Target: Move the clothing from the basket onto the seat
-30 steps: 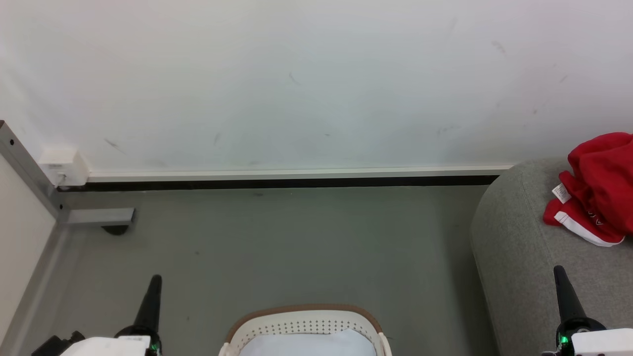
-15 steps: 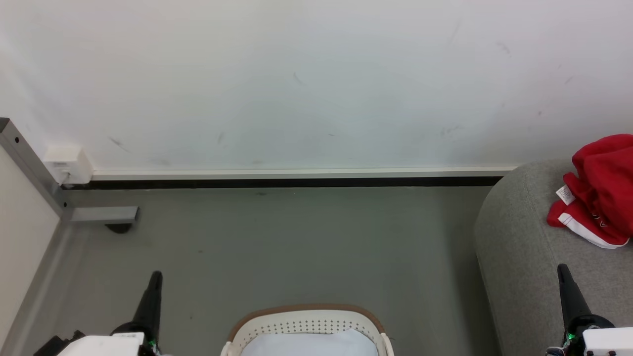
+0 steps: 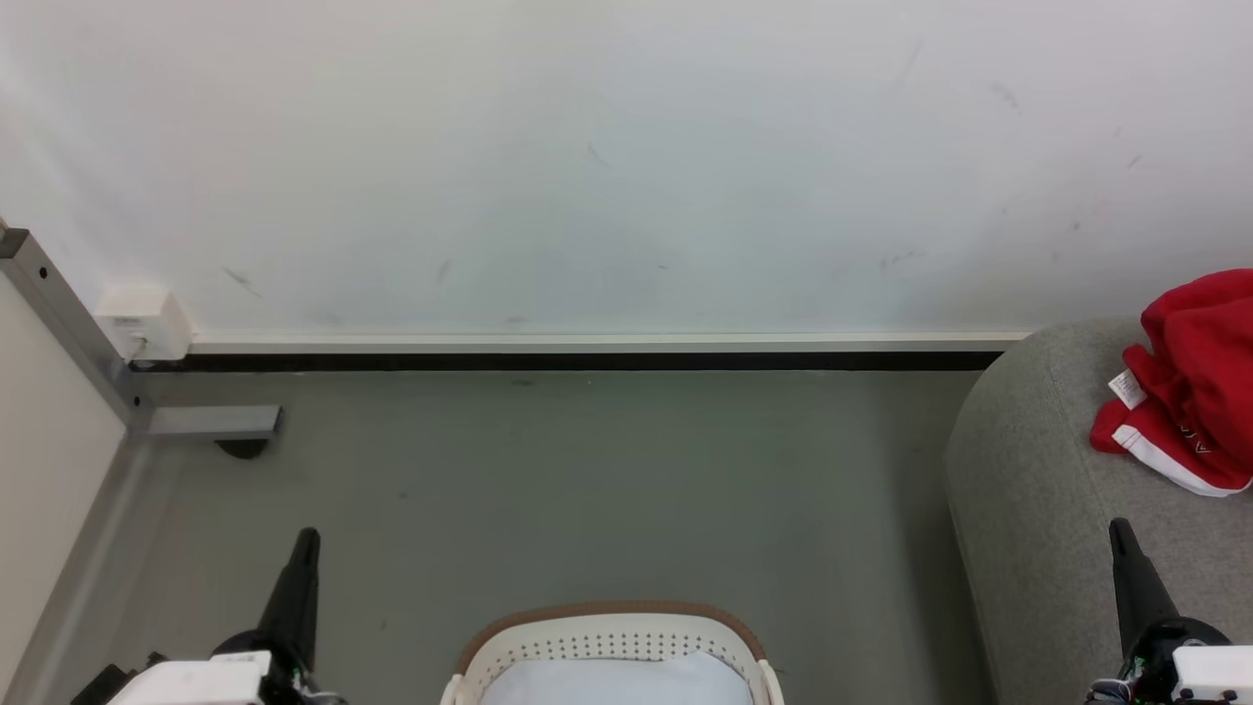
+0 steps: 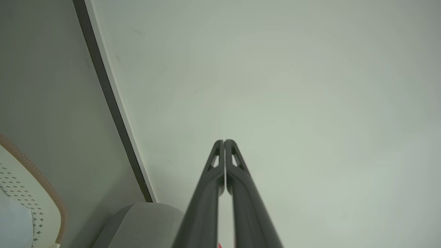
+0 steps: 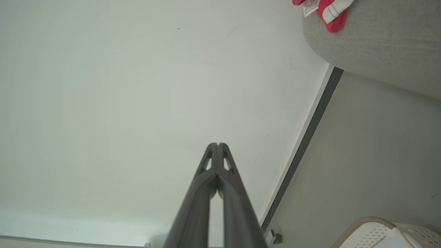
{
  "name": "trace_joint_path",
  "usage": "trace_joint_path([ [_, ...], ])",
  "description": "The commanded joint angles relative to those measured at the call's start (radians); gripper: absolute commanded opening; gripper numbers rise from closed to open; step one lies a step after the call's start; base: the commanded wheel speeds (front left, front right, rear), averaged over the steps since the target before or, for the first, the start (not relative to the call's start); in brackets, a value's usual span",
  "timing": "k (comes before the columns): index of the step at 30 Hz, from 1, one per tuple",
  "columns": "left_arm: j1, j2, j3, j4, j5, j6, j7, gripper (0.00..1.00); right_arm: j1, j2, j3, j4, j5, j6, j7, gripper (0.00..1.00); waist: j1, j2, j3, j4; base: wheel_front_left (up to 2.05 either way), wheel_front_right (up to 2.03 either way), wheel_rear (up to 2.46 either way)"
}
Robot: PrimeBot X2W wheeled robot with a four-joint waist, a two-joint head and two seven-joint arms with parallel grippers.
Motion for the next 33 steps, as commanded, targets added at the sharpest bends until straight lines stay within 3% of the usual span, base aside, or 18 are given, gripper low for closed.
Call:
trace_joint_path([
  [1, -0.013, 0.001, 0.005, 0.001, -0.019, -0.007, 0.006, 0.0, -0.008, -0.003, -0.009, 0.004, 0.025, -0.002, 0.006, 0.0, 0.0, 0.0, 0.0, 0.001, 0.0, 0.0, 0.0],
  [33, -0.015, 0.0, 0.007, 0.002, -0.049, -0.009, 0.014, 0.0, -0.012, 0.005, -0.022, 0.006, 0.041, -0.002, 0.021, 0.0, 0.0, 0.0, 0.0, 0.004, 0.0, 0.0, 0.0],
])
